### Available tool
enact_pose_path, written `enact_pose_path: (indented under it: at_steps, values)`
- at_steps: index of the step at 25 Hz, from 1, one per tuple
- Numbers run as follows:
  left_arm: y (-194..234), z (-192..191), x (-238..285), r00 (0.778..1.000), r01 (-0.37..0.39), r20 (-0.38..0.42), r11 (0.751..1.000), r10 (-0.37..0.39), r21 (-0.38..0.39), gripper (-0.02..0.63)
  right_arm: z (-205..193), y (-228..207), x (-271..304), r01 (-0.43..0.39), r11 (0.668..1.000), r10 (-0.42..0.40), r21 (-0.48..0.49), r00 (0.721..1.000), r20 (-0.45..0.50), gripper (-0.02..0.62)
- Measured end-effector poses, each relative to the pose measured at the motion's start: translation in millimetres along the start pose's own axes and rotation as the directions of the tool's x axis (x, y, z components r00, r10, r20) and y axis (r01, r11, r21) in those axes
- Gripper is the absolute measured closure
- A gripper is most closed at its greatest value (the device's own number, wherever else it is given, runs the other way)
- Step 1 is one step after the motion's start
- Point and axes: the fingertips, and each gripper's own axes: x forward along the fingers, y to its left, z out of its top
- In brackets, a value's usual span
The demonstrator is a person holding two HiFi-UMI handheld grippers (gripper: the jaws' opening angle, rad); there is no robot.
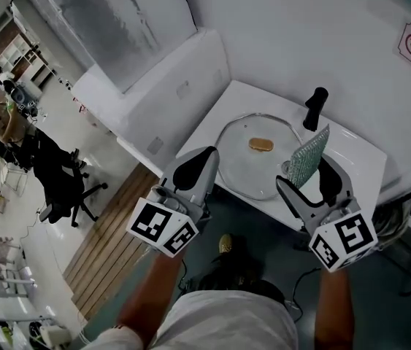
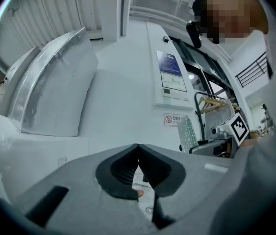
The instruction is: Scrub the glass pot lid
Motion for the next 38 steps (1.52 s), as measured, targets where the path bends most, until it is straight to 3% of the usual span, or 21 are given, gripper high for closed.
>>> enact_pose_path:
  at_steps: [11,26,34,38]
  values:
    - [71.1,-15.3,52.4,0.998,0.049,-0.043,0.999,-0.049,0.006,0.591,8.1,-30.4,77.5,0.053,0.998,-0.053,-0.018,0.998,-0.036,0.247]
    - [142.3,-74.1,108.6,0.964,0.129,-0.222,0.988,-0.144,-0.079,0.589,6.0,-56.4,156.0,0.116,0.990,-0.127,-0.077,0.980,-0.153,0.247]
    - [153.9,-112.6,125.9,0.911,0.129,-0.371,0.980,-0.179,-0.154,0.584,-6.0,-67.8,193.2,0.031,0.990,-0.072,-0.139,0.951,-0.300,0.247]
    - [159.3,-140.1,124.3,0.868,0.082,-0.466,0.975,-0.171,-0.205,0.477,-26.2,-69.1,212.1,-0.091,0.984,0.015,-0.156,0.899,-0.437,0.247]
